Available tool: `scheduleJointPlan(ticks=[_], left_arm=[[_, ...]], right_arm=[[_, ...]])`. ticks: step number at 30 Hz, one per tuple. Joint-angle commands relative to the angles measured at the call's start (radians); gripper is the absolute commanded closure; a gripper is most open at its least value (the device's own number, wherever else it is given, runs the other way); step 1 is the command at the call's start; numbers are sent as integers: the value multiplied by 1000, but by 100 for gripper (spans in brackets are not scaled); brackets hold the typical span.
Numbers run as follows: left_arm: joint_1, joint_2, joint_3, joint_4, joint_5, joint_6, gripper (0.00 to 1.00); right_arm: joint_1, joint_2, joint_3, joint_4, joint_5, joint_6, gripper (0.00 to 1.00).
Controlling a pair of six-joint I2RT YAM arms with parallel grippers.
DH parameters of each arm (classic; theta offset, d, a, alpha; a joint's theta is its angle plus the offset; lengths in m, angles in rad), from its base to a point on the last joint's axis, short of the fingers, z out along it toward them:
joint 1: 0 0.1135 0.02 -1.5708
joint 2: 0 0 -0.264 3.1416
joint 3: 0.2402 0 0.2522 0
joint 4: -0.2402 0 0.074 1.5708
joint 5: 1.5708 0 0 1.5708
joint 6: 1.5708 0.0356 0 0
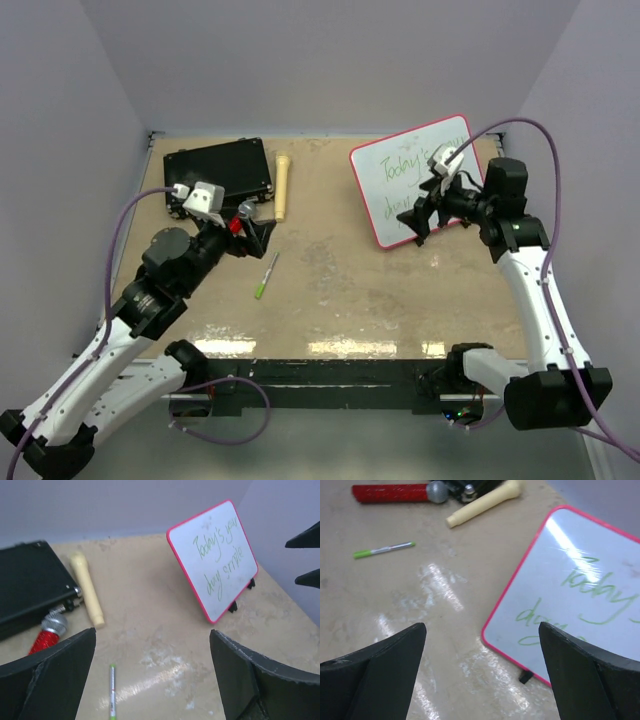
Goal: Write a sentence on the whiteboard
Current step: Reset both arms
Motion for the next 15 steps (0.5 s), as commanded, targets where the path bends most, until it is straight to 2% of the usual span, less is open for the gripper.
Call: scheduleJointPlan(ticks=[1,5,7,15], left_arm=[[17,4,53,31,-48,169,0],[17,15,7,23,-72,227,0],[17,9,-23,45,-80,242,0],[28,-36,-80,36,-72,248,0]], right_arm=[[-6,-51,116,151,282,201,1],[-8,-74,126,253,525,442,1],[-6,-84,132,256,612,459,1],[-17,-111,104,256,672,513,1]])
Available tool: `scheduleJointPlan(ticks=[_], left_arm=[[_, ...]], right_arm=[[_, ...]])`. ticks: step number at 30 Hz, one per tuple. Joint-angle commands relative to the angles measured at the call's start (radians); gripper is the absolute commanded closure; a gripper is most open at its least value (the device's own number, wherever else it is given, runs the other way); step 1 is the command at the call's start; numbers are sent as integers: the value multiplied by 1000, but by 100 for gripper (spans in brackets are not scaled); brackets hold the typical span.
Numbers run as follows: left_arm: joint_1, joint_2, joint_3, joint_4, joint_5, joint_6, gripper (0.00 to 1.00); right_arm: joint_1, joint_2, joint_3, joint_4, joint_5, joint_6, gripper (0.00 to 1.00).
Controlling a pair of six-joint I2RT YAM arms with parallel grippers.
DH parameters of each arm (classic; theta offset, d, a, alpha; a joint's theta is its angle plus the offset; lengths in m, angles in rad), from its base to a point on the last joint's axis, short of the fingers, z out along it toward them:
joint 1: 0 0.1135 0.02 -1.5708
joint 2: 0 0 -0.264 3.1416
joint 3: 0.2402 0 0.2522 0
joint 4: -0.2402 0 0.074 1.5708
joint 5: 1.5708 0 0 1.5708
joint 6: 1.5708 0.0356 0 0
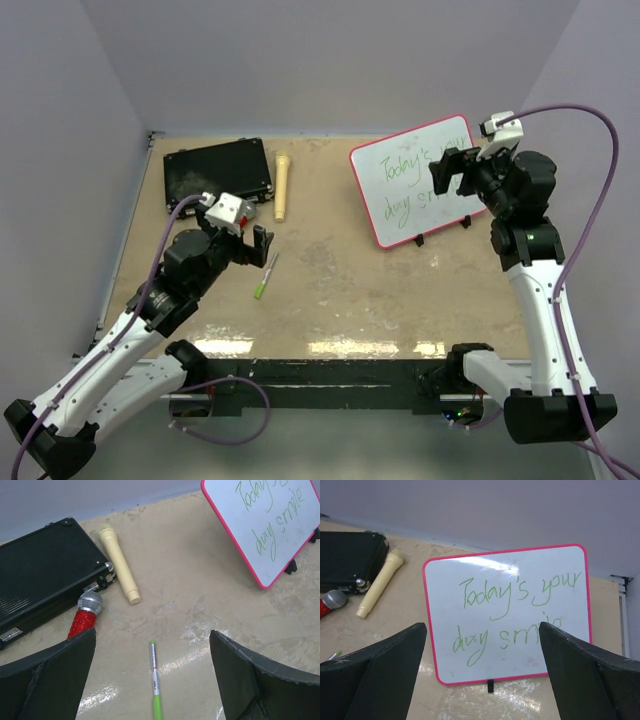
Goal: Write a sentence on the whiteboard
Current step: Reset both arms
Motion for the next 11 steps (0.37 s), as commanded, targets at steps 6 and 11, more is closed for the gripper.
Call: scheduleJointPlan(ticks=[6,11], left_arm=[[59,-55,-27,44,47,16,0],[90,-40,-30,53,84,7,0]], right_arm=[[-27,-39,0,42,44,45,1],[-27,-50,-29,61,36,27,1]])
